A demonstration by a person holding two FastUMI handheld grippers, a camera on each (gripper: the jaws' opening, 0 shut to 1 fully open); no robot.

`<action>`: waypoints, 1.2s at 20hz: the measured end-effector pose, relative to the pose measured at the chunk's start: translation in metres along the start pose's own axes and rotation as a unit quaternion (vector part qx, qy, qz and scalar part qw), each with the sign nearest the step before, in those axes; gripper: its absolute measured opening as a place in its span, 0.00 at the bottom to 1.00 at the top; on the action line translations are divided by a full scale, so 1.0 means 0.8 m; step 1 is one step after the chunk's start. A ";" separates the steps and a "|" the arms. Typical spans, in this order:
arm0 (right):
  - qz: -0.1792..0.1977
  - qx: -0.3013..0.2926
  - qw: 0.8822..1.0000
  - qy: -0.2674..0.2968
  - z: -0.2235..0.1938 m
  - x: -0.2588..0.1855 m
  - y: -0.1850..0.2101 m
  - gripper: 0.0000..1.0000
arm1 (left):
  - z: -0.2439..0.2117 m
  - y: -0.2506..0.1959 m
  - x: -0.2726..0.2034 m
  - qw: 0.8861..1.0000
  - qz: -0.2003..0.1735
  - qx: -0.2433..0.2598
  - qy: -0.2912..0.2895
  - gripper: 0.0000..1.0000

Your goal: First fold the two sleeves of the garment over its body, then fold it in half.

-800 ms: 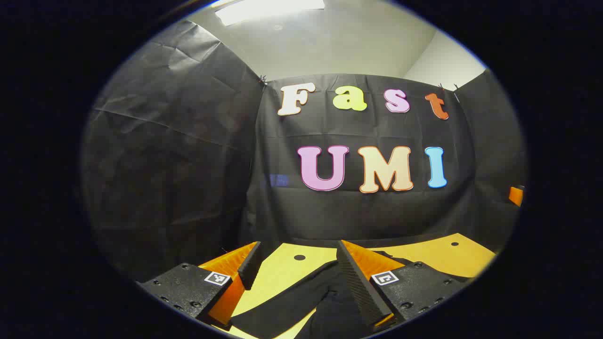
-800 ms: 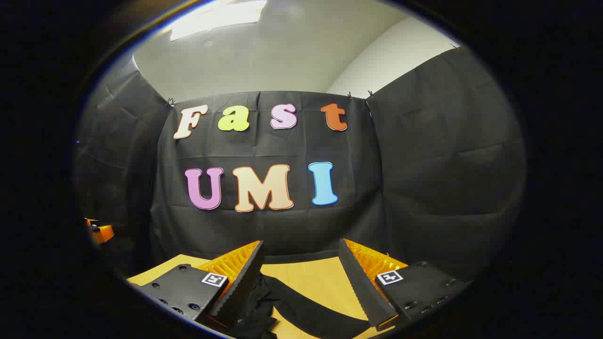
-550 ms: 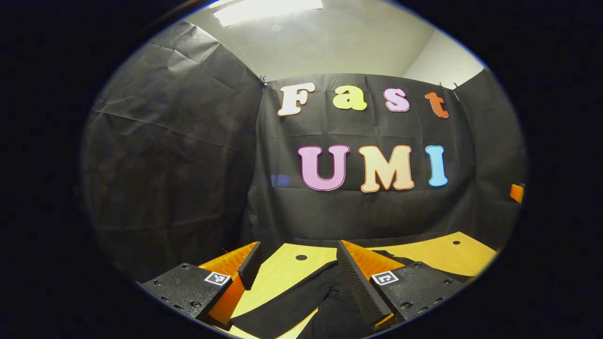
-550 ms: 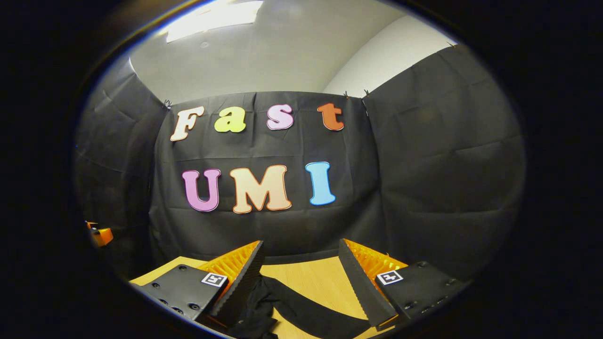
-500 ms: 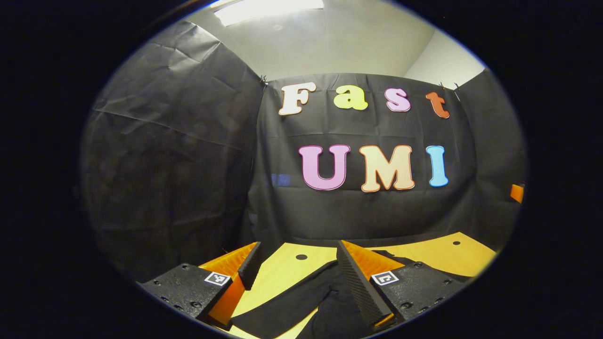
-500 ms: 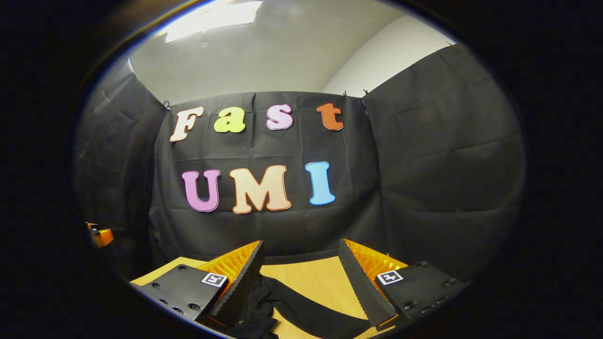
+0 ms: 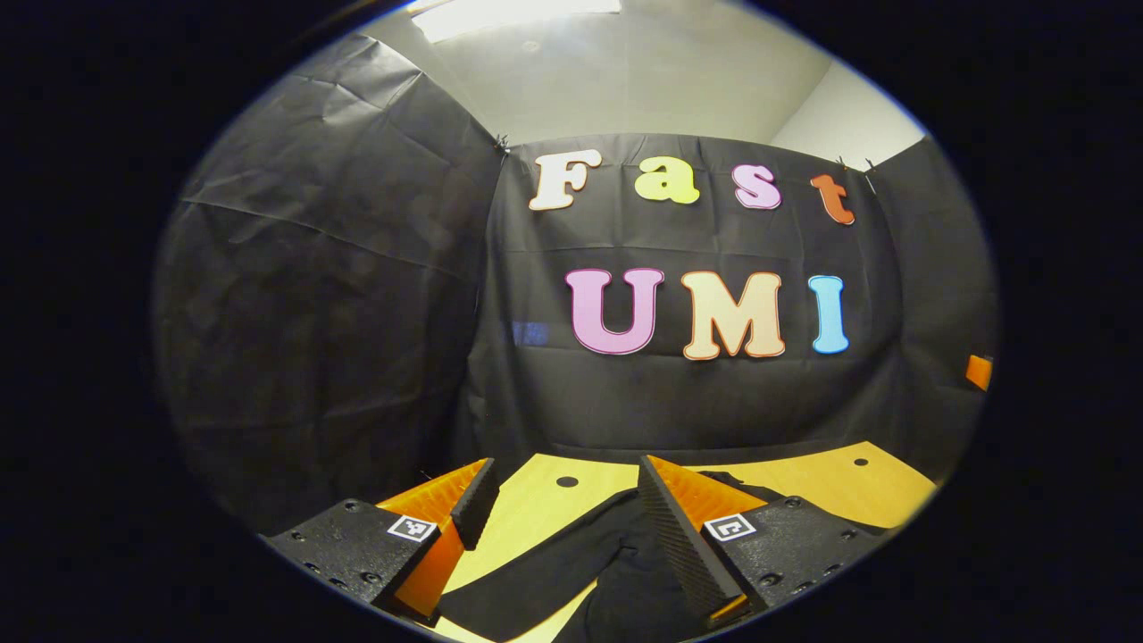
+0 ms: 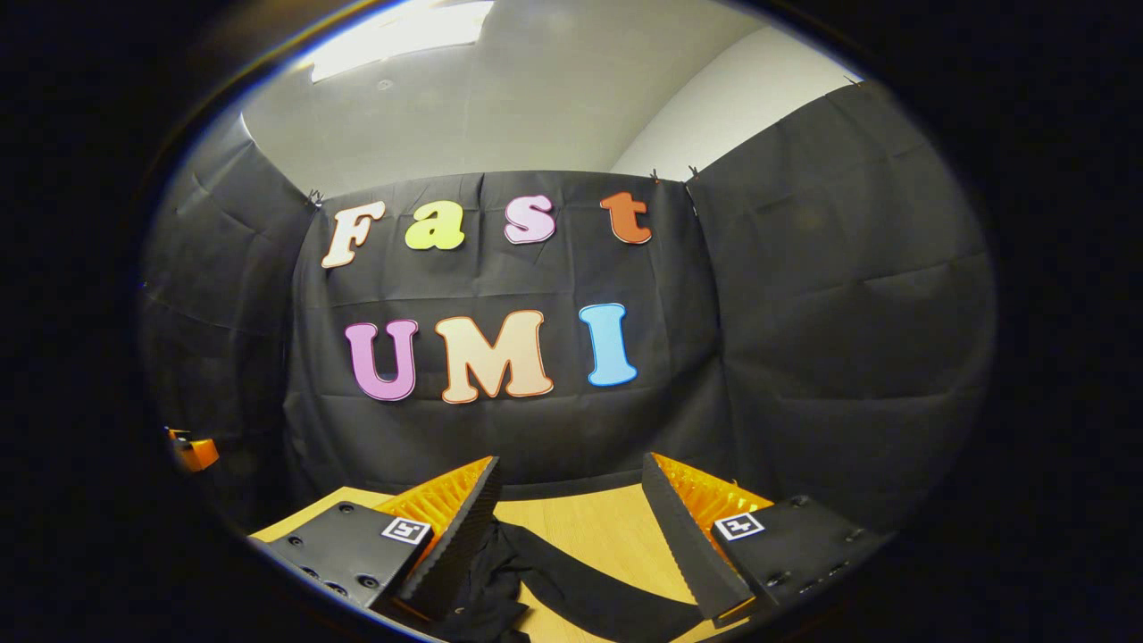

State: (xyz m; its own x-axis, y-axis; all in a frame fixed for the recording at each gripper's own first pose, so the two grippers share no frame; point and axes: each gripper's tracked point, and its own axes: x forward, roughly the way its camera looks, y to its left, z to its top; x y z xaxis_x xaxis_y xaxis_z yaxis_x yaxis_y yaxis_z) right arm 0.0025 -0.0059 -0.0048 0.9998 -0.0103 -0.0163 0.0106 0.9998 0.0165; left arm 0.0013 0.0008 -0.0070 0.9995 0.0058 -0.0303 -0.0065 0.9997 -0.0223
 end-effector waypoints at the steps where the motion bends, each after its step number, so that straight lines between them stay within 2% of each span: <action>1: -0.001 -0.002 1.000 0.001 0.000 0.001 -0.001 0.99 | 0.000 0.001 0.000 1.000 0.000 -0.001 0.001 0.93; 9: -0.009 -0.004 1.000 0.019 -0.025 0.015 -0.021 0.99 | -0.007 0.014 0.001 1.000 0.018 -0.001 0.008 0.92; 14: -0.025 -0.006 0.999 0.038 -0.063 0.037 -0.053 0.99 | -0.008 0.030 -0.004 0.999 0.041 0.000 0.008 0.92; 20: -0.052 0.041 0.994 0.089 -0.152 0.072 -0.108 0.99 | -0.006 0.055 -0.007 0.997 0.077 0.022 0.008 0.92; 24: -0.073 0.040 0.986 0.143 -0.223 0.086 -0.144 0.97 | -0.007 0.060 -0.013 0.995 0.095 0.021 0.006 0.92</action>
State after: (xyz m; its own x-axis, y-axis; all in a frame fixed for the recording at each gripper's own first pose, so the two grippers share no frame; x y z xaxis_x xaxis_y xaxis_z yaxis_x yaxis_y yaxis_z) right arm 0.0676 -0.1184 -0.1859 0.9424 -0.1377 -0.3048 0.1668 0.9834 0.0713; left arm -0.0100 0.0490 -0.0130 0.9800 0.1949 -0.0412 -0.1939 0.9807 0.0270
